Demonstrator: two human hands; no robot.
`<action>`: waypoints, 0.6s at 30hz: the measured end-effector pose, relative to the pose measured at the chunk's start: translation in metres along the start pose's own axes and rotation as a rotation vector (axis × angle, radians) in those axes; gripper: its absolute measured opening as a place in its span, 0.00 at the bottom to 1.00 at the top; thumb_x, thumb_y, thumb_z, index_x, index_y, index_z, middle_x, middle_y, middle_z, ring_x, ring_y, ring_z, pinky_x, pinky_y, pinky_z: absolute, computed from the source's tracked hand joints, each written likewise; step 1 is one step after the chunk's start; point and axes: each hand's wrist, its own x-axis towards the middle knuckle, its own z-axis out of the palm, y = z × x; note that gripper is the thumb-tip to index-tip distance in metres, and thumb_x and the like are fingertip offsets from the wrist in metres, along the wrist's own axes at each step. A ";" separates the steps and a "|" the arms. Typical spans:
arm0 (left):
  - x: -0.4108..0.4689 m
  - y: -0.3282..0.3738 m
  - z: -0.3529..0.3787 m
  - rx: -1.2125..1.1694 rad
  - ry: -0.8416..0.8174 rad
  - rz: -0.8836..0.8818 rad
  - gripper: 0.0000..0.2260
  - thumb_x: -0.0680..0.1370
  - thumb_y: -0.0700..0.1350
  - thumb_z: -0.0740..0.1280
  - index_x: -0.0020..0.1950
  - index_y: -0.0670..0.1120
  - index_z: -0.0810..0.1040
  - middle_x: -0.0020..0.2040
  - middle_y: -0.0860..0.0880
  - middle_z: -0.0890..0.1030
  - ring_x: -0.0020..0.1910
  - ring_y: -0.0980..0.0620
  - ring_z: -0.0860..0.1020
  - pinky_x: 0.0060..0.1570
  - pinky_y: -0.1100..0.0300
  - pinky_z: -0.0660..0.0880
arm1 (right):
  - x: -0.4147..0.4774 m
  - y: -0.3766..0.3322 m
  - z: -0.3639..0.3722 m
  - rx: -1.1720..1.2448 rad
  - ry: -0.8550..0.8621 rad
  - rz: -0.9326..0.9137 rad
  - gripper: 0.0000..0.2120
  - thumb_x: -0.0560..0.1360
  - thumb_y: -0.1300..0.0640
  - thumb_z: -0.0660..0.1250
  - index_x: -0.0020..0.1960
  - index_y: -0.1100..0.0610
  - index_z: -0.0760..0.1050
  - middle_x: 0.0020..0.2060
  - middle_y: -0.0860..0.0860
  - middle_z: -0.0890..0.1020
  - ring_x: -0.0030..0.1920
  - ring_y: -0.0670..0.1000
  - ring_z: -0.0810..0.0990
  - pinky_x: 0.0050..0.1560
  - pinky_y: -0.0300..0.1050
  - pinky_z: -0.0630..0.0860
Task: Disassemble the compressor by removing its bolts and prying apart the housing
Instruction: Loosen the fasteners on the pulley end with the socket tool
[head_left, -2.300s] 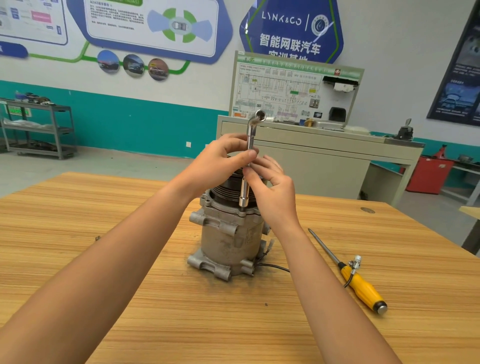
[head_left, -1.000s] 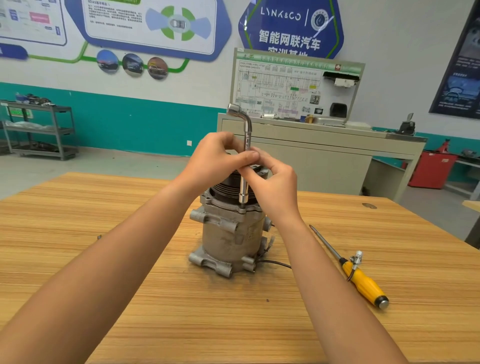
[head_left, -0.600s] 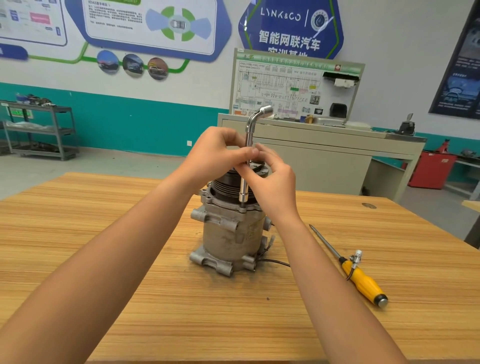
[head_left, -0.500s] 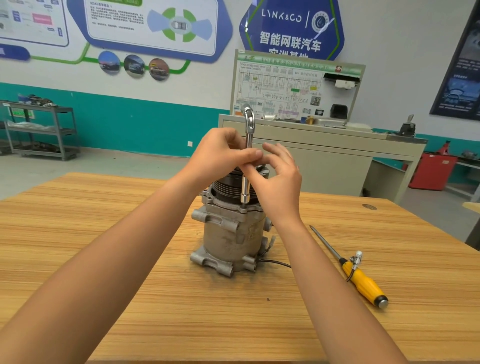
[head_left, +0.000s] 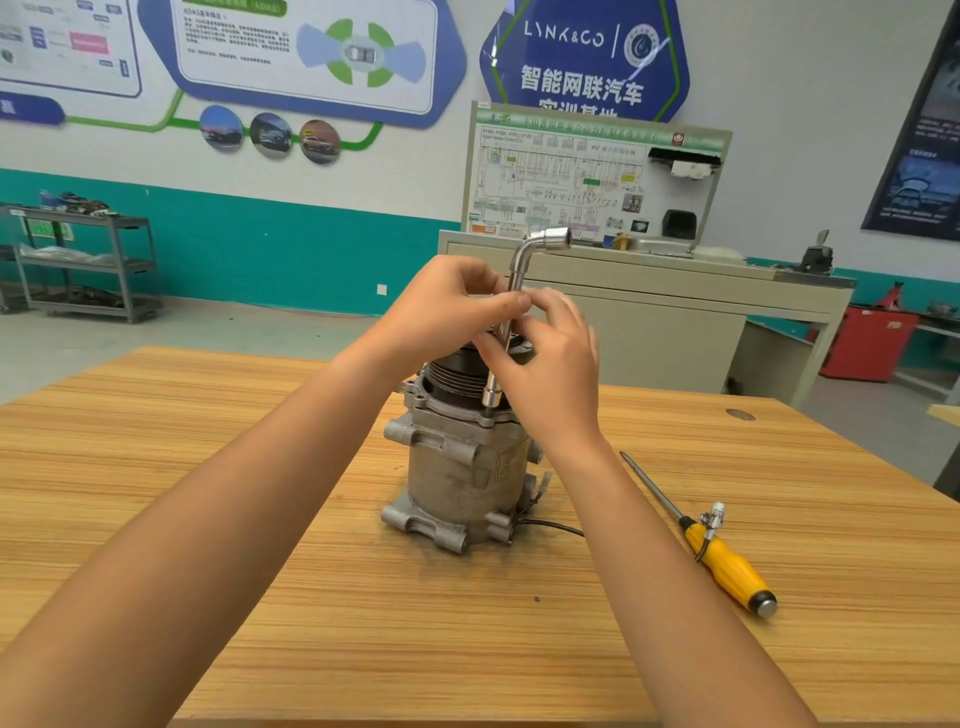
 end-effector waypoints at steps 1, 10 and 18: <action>0.000 0.000 0.002 0.014 0.017 -0.003 0.08 0.74 0.47 0.70 0.37 0.48 0.76 0.35 0.53 0.78 0.30 0.65 0.73 0.33 0.72 0.70 | 0.000 0.001 -0.001 -0.072 0.041 -0.044 0.14 0.72 0.50 0.70 0.48 0.61 0.81 0.54 0.54 0.78 0.59 0.54 0.72 0.58 0.52 0.68; -0.001 0.001 -0.002 -0.030 -0.092 -0.009 0.07 0.80 0.43 0.62 0.50 0.52 0.78 0.46 0.58 0.79 0.44 0.67 0.76 0.45 0.73 0.72 | 0.012 0.000 -0.003 0.259 -0.221 0.180 0.11 0.76 0.53 0.64 0.44 0.58 0.81 0.39 0.48 0.70 0.36 0.42 0.70 0.37 0.39 0.64; -0.005 -0.010 -0.009 0.161 0.145 0.113 0.12 0.77 0.47 0.67 0.60 0.48 0.79 0.68 0.53 0.71 0.64 0.61 0.67 0.59 0.68 0.61 | 0.025 -0.006 -0.010 0.190 -0.292 0.076 0.10 0.76 0.52 0.65 0.39 0.57 0.77 0.35 0.49 0.74 0.38 0.50 0.74 0.39 0.44 0.71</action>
